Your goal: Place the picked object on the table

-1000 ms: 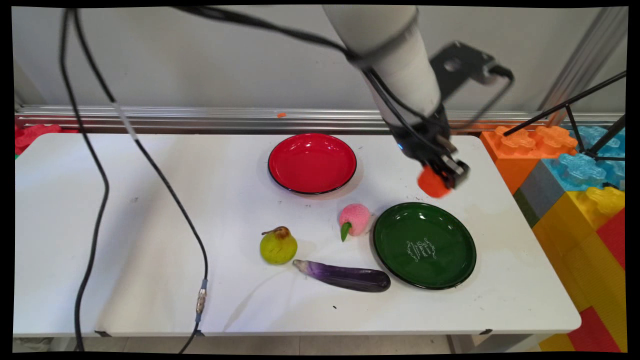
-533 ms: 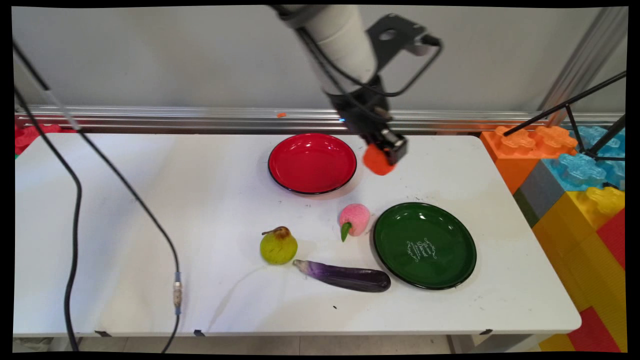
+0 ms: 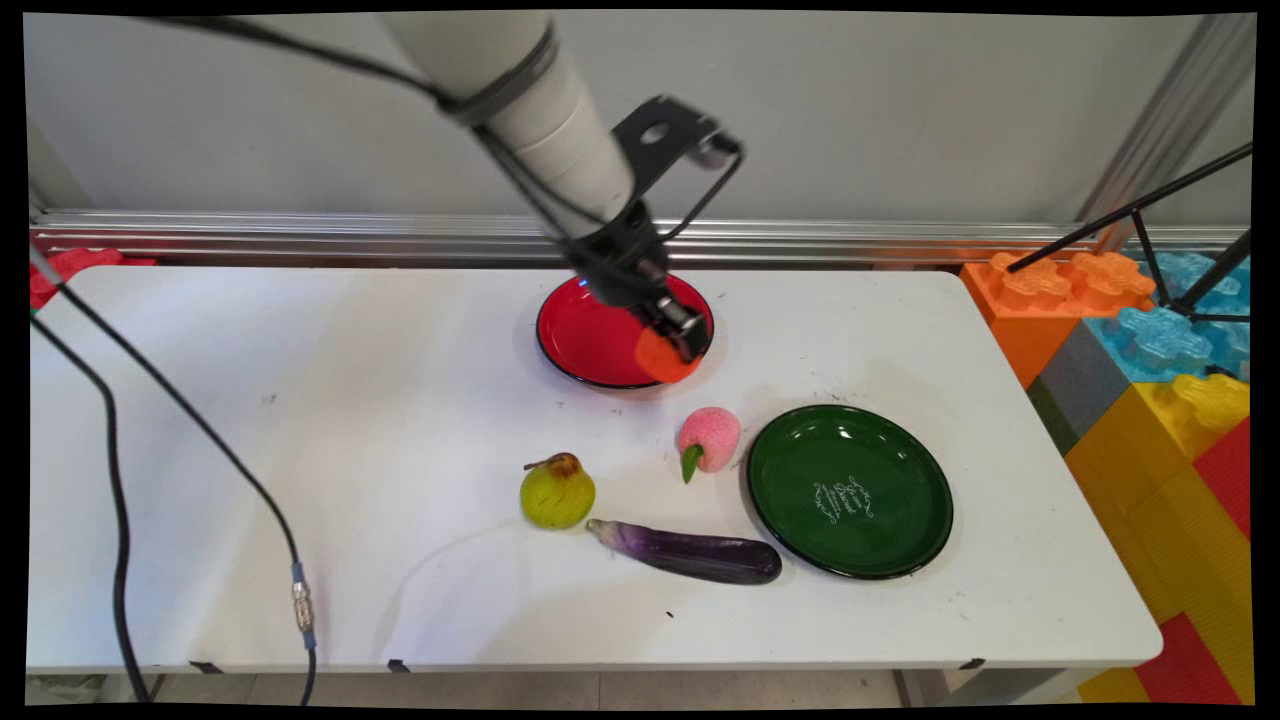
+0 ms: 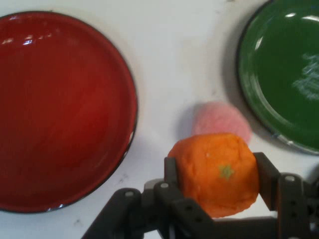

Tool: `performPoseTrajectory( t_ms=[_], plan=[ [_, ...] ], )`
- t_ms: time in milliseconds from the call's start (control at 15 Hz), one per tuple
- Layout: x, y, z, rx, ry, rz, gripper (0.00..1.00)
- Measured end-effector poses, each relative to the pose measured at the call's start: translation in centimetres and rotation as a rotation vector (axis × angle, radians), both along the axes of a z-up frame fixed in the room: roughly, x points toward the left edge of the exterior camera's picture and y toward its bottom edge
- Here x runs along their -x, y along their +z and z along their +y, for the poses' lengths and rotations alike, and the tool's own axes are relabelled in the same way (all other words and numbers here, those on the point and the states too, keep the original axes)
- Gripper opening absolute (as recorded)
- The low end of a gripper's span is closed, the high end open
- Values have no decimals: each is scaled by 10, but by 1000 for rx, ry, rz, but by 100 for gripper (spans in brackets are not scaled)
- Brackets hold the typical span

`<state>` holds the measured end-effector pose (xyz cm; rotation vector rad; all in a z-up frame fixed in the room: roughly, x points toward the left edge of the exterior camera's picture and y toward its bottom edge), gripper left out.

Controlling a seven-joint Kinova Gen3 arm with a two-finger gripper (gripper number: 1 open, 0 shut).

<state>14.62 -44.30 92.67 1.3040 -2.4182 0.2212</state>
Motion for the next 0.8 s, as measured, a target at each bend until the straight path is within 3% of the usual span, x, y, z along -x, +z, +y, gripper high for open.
performPoseTrajectory(
  t_ms=[400, 800],
  plan=[
    [-45, -71, -1, -22, 8, -3, 0],
    [-61, -128, -10, -41, 10, 4, 0]
  ],
)
